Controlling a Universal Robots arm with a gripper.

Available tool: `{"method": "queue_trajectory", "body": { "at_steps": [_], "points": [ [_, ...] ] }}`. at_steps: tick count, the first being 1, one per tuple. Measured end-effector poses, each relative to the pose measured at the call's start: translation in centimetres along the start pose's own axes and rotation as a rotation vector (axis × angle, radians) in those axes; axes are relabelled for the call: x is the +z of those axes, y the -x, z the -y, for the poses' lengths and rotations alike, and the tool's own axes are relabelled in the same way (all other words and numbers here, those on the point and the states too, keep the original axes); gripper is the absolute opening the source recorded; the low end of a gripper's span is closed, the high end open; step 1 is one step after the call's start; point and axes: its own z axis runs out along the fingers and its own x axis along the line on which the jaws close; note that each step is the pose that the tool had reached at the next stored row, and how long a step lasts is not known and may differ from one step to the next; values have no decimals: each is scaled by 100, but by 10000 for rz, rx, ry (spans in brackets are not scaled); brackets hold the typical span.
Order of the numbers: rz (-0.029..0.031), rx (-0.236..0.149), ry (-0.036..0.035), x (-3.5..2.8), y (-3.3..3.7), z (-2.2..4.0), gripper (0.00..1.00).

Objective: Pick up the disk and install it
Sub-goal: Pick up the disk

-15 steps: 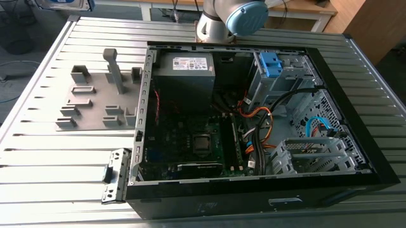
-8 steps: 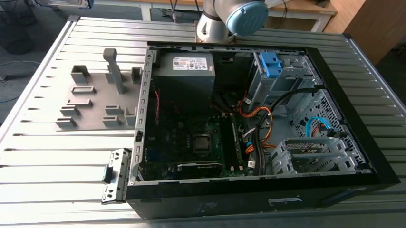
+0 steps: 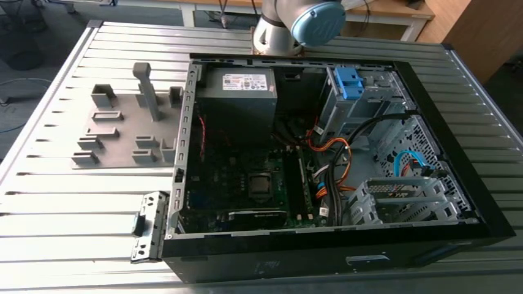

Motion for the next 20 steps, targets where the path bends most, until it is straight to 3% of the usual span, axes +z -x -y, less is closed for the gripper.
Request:
{"method": "queue_trajectory", "body": {
  "at_steps": [5,16,20],
  "points": [
    [0,0,1,-61,2,1,36],
    [0,0,-1,-64,1,12,36],
    [-2,0,0,-65,-34,23,36]
  ]
}}
